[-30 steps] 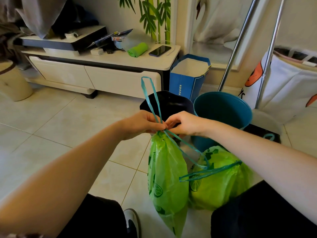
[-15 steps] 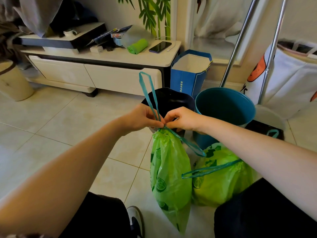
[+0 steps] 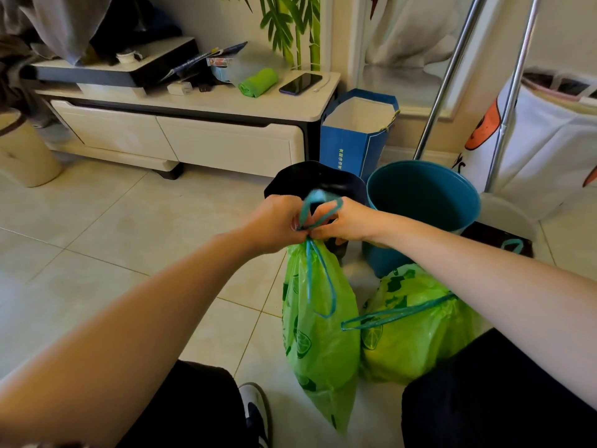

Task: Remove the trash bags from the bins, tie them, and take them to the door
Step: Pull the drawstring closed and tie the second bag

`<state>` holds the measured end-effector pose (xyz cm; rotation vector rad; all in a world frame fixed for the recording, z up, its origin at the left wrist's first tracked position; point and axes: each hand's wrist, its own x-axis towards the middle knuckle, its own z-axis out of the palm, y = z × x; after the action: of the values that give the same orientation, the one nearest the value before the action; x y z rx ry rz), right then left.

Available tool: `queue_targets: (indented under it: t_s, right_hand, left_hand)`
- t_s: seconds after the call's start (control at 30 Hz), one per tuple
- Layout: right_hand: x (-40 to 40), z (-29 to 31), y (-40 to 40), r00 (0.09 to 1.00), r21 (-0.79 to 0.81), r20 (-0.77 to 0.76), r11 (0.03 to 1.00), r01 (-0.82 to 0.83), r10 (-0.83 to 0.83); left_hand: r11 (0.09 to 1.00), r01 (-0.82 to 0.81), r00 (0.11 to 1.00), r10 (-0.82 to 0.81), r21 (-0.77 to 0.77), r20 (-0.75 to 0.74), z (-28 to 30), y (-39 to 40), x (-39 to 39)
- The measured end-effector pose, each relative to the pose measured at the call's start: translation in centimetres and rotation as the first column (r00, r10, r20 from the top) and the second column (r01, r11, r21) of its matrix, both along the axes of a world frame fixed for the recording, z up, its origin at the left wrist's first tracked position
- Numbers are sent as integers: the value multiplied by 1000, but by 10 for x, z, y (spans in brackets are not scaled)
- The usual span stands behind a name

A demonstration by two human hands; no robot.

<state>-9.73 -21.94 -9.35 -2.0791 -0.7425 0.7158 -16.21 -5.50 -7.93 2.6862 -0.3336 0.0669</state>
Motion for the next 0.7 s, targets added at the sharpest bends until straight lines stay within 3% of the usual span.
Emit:
queue_targets:
  t_s: [0.13, 0.27, 0.43, 0.57, 0.7]
  right_hand:
    - [-3, 2, 3, 999, 17, 43, 1000, -6, 6]
    - [-4, 1, 2, 998, 29, -51, 999, 44, -42]
    - [-5, 2, -1, 994, 16, -95, 999, 45, -43]
    - [-7, -1, 1, 996, 34, -86, 999, 34, -31]
    - [-5, -1, 2, 992, 55, -115, 997, 55, -49]
  left_hand:
    - [999, 24, 996, -27, 34, 86, -4, 2, -1]
    - [971, 125, 944, -179, 202, 278, -8, 6, -6]
    - [960, 167, 903, -240, 223, 356, -12, 13, -7]
    - [982, 151, 936, -180, 117, 303, -18, 22, -7]
    - [986, -2, 990, 26, -167, 138, -17, 18, -8]
